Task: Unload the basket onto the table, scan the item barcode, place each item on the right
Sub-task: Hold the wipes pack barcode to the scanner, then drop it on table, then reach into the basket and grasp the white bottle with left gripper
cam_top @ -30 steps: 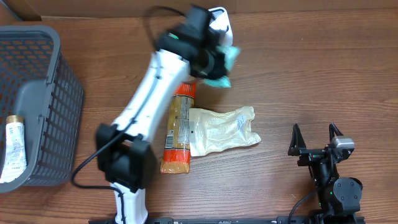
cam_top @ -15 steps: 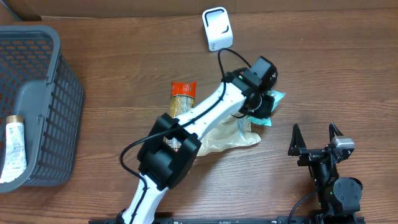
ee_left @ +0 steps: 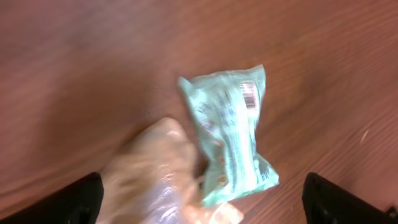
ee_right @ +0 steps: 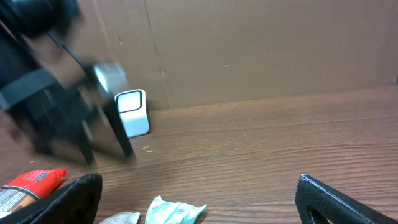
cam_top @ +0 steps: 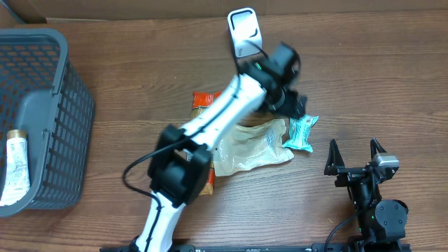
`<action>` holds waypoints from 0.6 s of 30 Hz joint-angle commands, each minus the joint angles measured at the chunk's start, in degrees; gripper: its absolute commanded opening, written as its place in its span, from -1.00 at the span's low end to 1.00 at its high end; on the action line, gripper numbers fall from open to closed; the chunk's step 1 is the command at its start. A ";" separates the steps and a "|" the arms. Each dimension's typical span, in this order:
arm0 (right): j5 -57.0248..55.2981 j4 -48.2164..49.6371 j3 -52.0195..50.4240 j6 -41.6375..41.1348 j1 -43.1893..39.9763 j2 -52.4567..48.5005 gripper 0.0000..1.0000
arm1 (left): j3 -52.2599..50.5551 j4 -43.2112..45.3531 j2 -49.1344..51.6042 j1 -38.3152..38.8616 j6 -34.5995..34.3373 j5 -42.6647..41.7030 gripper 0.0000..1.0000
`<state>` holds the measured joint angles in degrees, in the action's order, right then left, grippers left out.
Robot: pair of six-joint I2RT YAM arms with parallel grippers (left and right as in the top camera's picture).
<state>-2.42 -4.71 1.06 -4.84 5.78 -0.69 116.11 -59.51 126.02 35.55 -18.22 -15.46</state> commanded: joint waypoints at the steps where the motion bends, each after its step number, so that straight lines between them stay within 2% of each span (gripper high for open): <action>1: -0.50 0.26 -0.59 0.22 0.37 0.52 1.00 | 11.08 -5.64 -9.64 -5.81 5.09 8.44 0.99; 7: -0.50 0.26 -0.59 0.22 0.37 0.52 1.00 | 21.16 -17.97 -17.62 -18.18 6.69 19.30 0.99; 12: -0.50 0.26 -0.59 0.22 0.37 0.52 1.00 | 21.31 -24.74 -23.26 -33.94 7.45 20.39 0.99; 18: -0.50 0.26 -0.59 0.22 0.37 0.52 1.00 | 20.72 -32.02 -23.91 -54.93 7.50 21.51 0.99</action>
<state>-2.42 -4.71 1.06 -4.84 5.78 -0.69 137.38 -90.11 101.49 -11.31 -11.81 4.21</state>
